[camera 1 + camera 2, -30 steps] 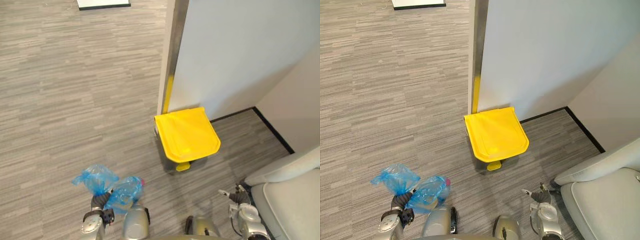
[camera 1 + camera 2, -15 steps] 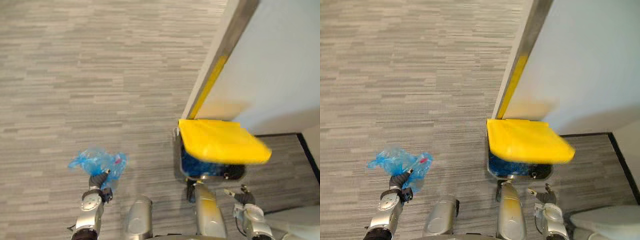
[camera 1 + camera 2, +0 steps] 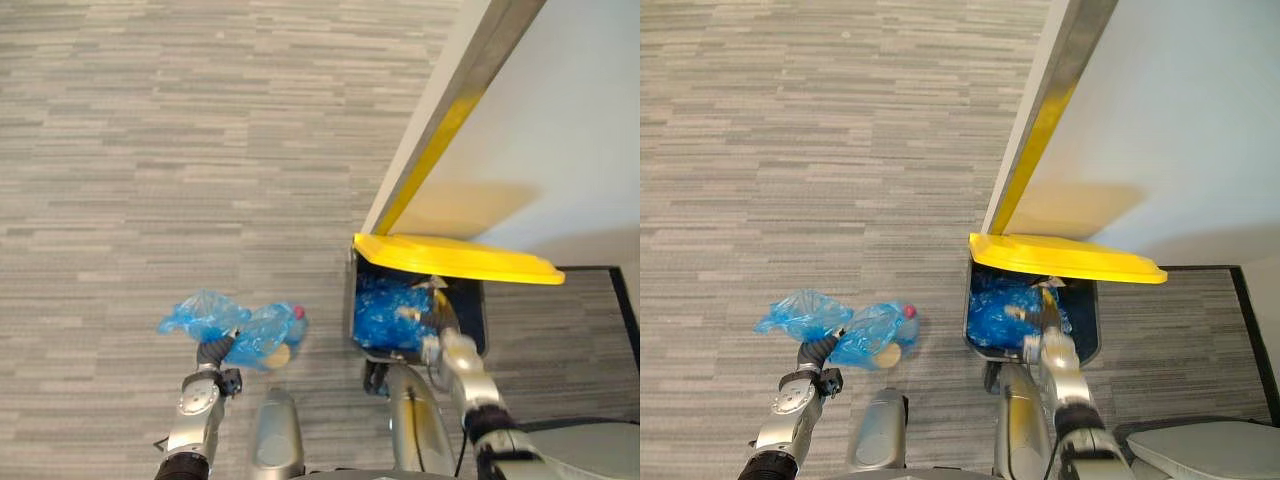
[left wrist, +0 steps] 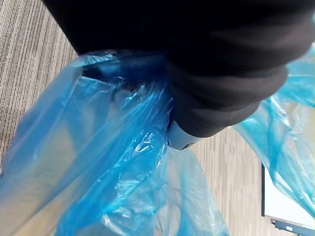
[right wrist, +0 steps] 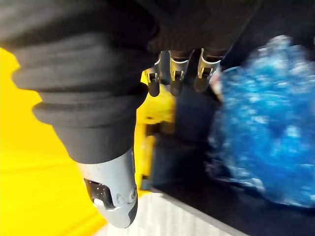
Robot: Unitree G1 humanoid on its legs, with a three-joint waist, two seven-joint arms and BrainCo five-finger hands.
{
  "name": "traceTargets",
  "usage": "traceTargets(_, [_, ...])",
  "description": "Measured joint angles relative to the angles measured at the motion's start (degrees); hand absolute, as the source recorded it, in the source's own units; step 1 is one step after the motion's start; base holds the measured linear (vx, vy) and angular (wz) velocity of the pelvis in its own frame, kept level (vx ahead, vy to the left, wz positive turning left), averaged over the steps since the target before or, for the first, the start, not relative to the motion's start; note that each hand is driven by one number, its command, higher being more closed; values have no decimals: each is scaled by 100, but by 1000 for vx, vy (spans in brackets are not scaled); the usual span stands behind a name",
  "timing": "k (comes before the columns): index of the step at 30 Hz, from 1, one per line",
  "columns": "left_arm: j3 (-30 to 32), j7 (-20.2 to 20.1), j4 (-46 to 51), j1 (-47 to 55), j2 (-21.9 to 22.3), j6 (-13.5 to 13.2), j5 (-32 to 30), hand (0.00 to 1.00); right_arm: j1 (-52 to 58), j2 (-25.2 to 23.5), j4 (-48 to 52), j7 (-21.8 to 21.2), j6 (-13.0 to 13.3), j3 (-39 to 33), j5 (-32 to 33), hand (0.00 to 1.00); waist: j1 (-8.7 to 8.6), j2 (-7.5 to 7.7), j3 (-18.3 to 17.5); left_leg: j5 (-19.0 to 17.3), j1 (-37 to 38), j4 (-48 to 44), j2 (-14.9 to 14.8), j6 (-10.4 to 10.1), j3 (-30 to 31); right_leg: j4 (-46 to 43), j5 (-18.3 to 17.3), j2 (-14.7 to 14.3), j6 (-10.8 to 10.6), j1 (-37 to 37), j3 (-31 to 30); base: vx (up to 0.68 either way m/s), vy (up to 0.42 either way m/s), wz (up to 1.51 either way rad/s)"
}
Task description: Gather rubbish on tea table into small bin, then transfer packed bag to large trash can.
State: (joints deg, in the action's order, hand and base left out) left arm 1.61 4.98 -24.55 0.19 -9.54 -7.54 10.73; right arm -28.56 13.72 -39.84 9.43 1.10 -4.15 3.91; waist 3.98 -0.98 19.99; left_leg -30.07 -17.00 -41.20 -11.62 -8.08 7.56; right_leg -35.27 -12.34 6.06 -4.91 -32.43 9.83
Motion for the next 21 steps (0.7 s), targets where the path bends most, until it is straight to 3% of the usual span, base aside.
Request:
traceTargets(6, [-291, 1, 251, -451, -26, -55, 257, 100, -885, 942, -221, 63, -39, 42, 63, 0, -29, -1, 199, 25, -156, 0, -6, -25, 41, 59, 58, -1, 89, -100, 38, 5, 1, 3])
traceTargets(10, [-924, -2, 435, -967, -142, -56, 512, 100, -1455, 1450, -216, 62, -39, 263, 269, 0, -214, -17, 411, 25, -226, 0, -44, -26, 69, 162, 122, -46, 164, -102, 73, 0, 0, 0])
traceTargets(16, [-1919, -32, 830, -1869, -189, -68, 614, 100, -1658, 1678, -216, 38, -45, 523, 331, 0, -370, -48, 480, 25, -243, -10, -37, -25, -11, 317, 223, -85, 318, -103, -19, 35, 39, -8])
traceTargets(21, [-2565, -112, 982, -2952, -37, -185, 682, 100, -1888, 1713, -185, 23, -37, 727, 455, 0, -557, -68, 666, 26, -135, -87, -18, -23, -299, 323, 275, -81, 316, -111, -199, 15, 43, -13])
